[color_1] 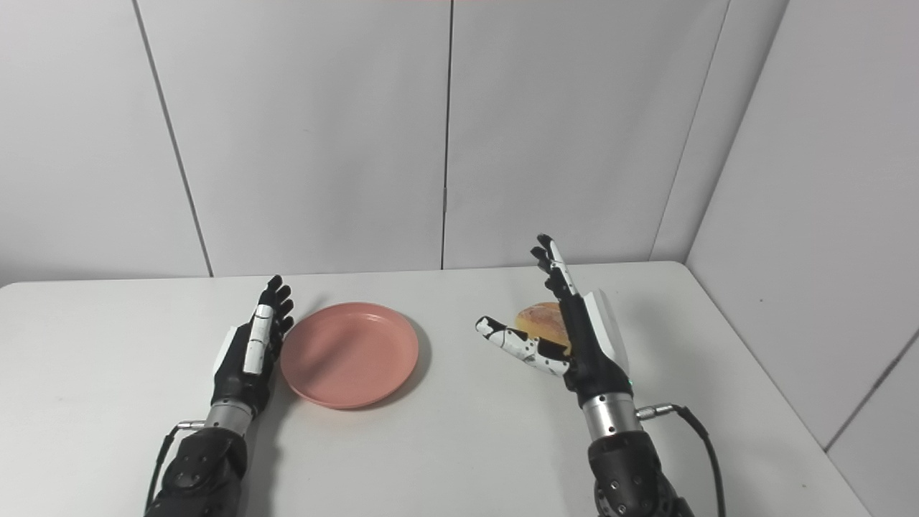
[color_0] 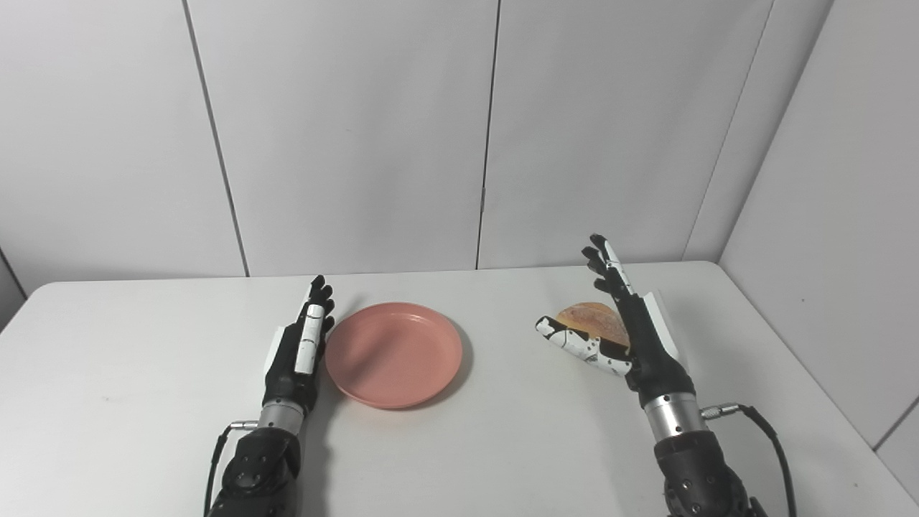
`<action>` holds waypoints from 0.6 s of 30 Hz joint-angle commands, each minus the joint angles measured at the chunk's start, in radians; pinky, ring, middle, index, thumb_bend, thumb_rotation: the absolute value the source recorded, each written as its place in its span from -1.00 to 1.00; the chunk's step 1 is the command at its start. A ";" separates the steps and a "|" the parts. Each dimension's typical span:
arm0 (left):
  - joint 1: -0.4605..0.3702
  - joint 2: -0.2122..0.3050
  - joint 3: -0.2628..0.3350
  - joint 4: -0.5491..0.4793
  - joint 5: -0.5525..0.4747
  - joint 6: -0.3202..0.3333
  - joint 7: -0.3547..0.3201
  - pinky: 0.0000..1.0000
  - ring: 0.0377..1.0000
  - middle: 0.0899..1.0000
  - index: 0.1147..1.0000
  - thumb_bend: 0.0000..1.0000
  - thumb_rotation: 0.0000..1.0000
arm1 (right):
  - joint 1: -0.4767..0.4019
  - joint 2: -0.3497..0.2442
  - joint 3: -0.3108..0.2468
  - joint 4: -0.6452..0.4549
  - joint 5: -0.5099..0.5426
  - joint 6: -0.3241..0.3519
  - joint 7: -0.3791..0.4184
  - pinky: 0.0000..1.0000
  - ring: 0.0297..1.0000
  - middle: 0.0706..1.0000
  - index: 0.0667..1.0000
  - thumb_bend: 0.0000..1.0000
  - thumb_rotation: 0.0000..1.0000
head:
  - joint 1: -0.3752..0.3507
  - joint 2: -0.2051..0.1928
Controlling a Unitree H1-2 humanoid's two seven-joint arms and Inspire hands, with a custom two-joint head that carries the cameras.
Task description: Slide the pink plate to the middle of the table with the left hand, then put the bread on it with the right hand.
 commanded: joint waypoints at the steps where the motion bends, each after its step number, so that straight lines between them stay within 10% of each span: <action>1: 0.000 0.007 -0.001 0.003 0.009 -0.025 0.008 1.00 1.00 1.00 0.99 0.37 1.00 | -0.064 -0.050 0.004 0.013 -0.050 -0.008 -0.018 0.67 0.81 0.82 0.94 0.48 0.07 | -0.005 0.002; 18: 0.005 0.012 -0.001 0.003 0.006 -0.026 0.005 1.00 1.00 1.00 0.98 0.38 1.00 | -0.192 -0.160 0.067 0.228 -0.229 0.015 -0.048 0.80 0.85 0.84 0.87 0.49 -0.07 | -0.025 0.005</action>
